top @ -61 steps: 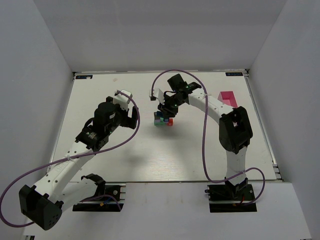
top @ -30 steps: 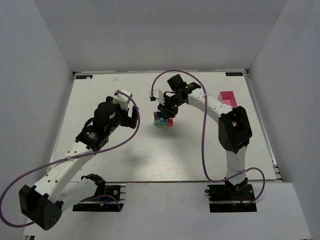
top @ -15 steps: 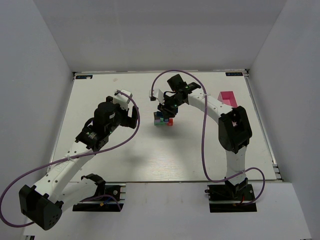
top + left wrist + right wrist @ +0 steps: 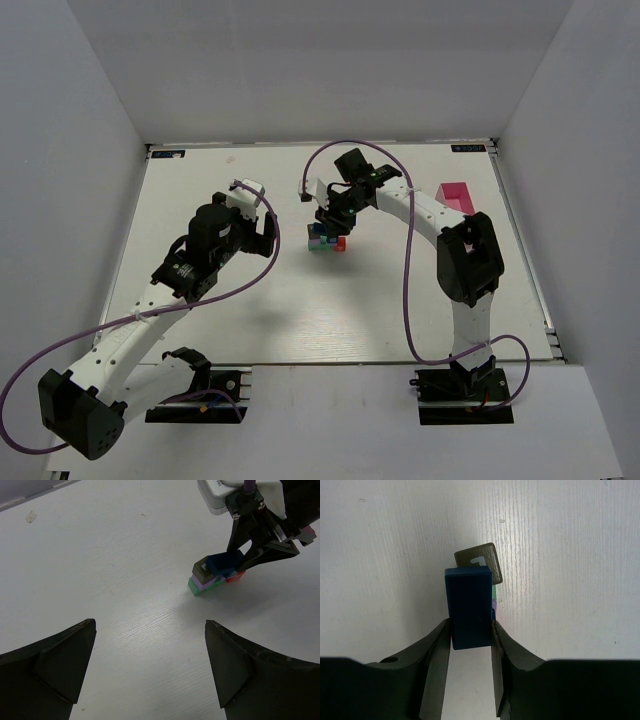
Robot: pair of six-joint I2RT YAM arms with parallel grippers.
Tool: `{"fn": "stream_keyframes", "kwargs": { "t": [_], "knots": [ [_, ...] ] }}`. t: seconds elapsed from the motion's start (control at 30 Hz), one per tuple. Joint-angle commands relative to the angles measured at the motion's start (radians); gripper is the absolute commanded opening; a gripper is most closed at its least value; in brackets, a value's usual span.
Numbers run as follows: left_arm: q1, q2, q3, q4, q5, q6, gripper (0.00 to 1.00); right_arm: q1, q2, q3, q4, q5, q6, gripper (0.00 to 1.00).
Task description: Build the wood block tower
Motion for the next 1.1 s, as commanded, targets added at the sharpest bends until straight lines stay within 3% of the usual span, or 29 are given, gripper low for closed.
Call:
{"fn": "stream_keyframes", "kwargs": {
  "t": [0.0,0.5,1.07],
  "knots": [
    [0.004,-0.008,-0.004,0.019,0.009,0.005,1.0,0.004,-0.032,-0.007,0.022,-0.007,-0.001,0.31],
    [0.004,-0.008,-0.004,0.019,0.009,0.005,1.0,0.004,-0.038,-0.018,0.029,0.001,-0.006,0.46],
    [0.004,-0.008,-0.013,0.019,0.009,0.005,1.0,0.004,-0.057,-0.03,0.04,0.007,-0.002,0.54]
  ]
}}
